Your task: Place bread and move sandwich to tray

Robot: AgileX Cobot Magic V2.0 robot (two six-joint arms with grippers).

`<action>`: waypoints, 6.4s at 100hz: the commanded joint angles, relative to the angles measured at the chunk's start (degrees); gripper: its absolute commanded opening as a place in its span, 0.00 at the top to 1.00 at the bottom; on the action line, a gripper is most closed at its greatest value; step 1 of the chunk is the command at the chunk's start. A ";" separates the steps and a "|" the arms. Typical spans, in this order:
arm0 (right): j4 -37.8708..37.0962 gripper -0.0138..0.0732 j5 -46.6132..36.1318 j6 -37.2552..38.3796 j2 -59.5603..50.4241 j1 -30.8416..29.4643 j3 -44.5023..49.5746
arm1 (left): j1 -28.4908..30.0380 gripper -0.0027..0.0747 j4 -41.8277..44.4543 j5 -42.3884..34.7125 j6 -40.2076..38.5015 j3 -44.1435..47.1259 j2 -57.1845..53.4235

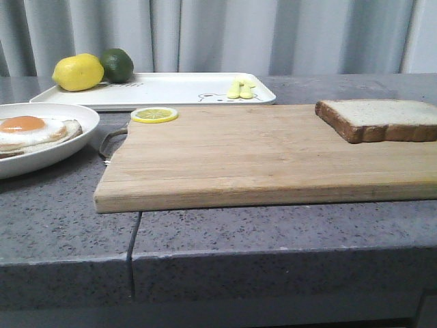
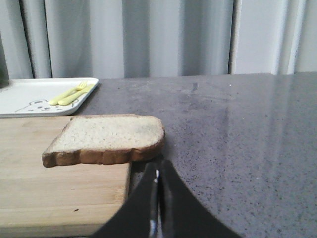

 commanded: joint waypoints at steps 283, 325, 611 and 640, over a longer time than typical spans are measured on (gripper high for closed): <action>49.84 0.34 50.15 -31.35 95.47 -15.52 -71.89 | -6.43 0.83 -6.43 14.71 -0.31 -23.78 26.48; 51.06 0.91 51.69 -31.93 95.54 -15.52 -71.89 | -6.43 0.83 -6.43 14.62 -0.31 -23.78 26.48; 72.58 0.63 23.27 -61.44 98.75 35.51 -87.71 | -0.96 0.56 -1.01 35.62 -0.42 -41.08 41.44; 72.40 0.84 27.36 -65.03 91.77 35.51 -87.60 | 4.75 0.56 -10.88 39.93 -0.42 -48.29 57.11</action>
